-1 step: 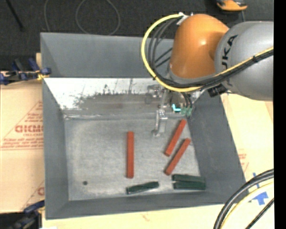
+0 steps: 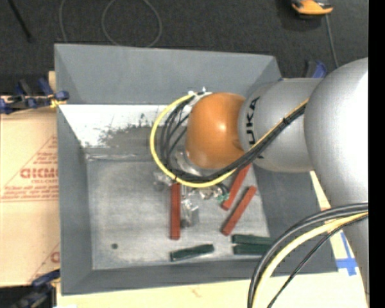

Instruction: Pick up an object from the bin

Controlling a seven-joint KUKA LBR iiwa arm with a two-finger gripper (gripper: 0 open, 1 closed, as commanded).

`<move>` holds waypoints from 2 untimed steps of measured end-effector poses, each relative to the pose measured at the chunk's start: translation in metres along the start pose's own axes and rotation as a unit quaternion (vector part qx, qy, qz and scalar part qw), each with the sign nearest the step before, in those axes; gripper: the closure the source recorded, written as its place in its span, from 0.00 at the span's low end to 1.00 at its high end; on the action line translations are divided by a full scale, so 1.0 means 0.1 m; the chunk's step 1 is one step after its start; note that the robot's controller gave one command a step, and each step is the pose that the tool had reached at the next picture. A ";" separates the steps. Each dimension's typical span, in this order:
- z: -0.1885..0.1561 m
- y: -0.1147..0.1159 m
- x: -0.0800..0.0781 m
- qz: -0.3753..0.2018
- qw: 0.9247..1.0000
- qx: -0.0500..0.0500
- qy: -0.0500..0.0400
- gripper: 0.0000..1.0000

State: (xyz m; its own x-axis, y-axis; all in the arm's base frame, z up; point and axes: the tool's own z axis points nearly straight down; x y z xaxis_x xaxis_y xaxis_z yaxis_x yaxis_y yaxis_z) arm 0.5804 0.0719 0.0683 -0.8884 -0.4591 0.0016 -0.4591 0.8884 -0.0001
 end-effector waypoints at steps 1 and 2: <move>-0.33 0.05 0.00 -0.077 0.997 0.002 -0.004 0.00; -0.33 0.15 -0.22 -0.165 0.986 0.001 -0.004 0.00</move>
Offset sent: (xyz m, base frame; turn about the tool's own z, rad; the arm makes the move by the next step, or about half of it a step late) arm -0.0037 0.0053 0.0317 -0.1555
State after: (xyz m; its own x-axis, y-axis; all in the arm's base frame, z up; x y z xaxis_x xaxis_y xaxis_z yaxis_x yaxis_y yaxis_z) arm 0.5930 0.0952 0.1010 -0.6904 -0.7234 -0.0056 -0.7234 0.6904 -0.0034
